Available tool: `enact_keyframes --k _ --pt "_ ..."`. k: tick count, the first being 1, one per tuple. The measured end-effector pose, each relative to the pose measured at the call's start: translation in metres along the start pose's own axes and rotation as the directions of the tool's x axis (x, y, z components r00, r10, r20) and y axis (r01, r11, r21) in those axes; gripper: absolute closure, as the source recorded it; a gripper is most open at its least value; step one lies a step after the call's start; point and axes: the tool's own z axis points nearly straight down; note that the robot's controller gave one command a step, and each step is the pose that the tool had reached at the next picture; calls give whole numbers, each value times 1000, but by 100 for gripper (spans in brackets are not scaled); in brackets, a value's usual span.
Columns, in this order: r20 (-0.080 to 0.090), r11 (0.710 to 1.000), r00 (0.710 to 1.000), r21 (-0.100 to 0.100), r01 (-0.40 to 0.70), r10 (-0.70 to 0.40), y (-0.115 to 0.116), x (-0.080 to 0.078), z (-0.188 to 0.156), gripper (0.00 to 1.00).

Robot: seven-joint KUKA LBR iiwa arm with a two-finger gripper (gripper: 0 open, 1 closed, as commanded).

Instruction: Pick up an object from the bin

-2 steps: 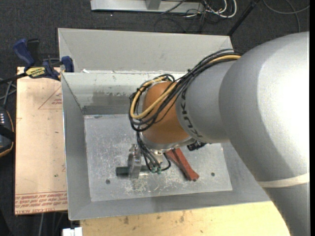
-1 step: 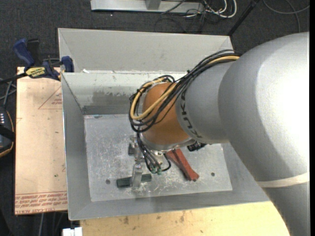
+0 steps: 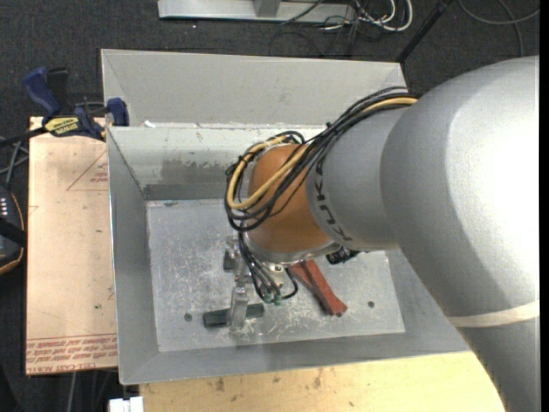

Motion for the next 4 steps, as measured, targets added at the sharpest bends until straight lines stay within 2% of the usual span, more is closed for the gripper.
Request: enact_keyframes --k 1,2,3,4 --pt "2 893 893 -1 451 -451 0 33 -2 100" --pt "2 893 893 -2 451 -451 -1 33 -2 100" --pt "-11 876 875 -3 483 -483 -24 37 -40 100" --pt "-8 878 878 1 479 -479 -2 21 -102 100"
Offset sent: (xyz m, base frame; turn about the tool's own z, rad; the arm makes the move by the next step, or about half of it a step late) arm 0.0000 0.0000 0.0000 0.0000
